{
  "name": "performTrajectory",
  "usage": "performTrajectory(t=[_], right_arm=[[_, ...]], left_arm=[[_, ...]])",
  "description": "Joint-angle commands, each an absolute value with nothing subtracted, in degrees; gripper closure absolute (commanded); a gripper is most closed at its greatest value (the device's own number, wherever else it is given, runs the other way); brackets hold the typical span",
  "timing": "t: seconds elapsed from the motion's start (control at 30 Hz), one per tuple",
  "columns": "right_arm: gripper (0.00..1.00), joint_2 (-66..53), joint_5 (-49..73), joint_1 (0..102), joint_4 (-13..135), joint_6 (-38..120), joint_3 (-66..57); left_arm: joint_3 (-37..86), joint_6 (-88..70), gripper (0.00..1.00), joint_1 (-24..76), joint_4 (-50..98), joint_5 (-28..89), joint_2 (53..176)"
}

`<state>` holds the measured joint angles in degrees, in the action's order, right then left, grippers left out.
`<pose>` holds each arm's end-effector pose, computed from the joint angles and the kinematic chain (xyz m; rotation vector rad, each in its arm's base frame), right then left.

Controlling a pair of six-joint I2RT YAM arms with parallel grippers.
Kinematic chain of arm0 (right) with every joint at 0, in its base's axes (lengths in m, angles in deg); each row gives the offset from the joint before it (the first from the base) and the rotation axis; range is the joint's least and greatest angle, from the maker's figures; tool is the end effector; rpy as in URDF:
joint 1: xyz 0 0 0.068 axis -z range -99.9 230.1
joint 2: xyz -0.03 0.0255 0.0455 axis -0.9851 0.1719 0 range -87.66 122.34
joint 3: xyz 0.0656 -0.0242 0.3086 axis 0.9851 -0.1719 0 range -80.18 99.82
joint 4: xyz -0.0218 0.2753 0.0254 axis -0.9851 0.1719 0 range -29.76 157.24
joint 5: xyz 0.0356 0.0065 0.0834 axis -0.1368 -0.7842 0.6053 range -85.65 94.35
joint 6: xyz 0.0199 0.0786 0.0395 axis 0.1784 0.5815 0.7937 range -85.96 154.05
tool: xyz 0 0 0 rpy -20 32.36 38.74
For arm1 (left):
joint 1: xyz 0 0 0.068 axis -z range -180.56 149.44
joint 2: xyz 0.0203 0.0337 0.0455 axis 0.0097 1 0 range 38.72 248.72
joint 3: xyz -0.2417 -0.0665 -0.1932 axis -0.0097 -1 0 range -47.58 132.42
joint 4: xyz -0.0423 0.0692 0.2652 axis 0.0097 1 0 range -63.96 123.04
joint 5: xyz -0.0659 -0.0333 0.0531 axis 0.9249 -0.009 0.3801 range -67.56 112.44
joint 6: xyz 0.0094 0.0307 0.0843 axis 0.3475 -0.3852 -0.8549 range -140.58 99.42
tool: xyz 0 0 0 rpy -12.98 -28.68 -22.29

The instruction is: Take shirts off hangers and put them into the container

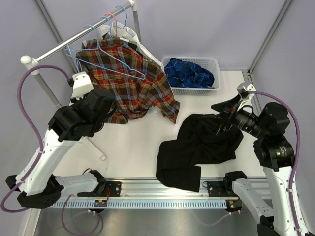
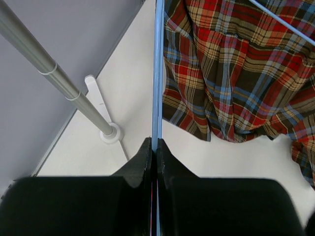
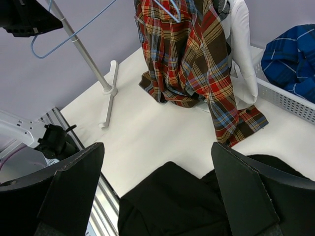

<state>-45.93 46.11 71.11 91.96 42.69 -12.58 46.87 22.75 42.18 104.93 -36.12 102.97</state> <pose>0.1223 0.0737 0.4737 -0.5636 1.6206 0.8363 0.1631 -0.0572 0.4881 -0.4207 1.9403 0.2966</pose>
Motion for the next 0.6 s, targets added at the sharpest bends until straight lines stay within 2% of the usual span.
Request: performTrajectory(t=[0.0,0.2,0.37,0.57], right_arm=[[0.01,-46.4,48.1,71.1,89.6,44.3,-12.9],[0.01,-46.1,48.2,70.9,89.9,44.7,-12.8],[0.01,-45.7,47.9,70.9,89.9,44.8,-13.0],[0.00,-45.4,47.9,70.9,90.1,44.9,-12.1]], left_arm=[[49.6,23.5,1.00,40.9,100.0,-44.6,104.0],[49.0,22.5,1.00,39.6,97.1,-44.1,105.3],[48.9,22.8,1.00,39.6,97.2,-39.0,105.1],[43.7,24.5,1.00,39.4,97.6,-36.7,104.5]])
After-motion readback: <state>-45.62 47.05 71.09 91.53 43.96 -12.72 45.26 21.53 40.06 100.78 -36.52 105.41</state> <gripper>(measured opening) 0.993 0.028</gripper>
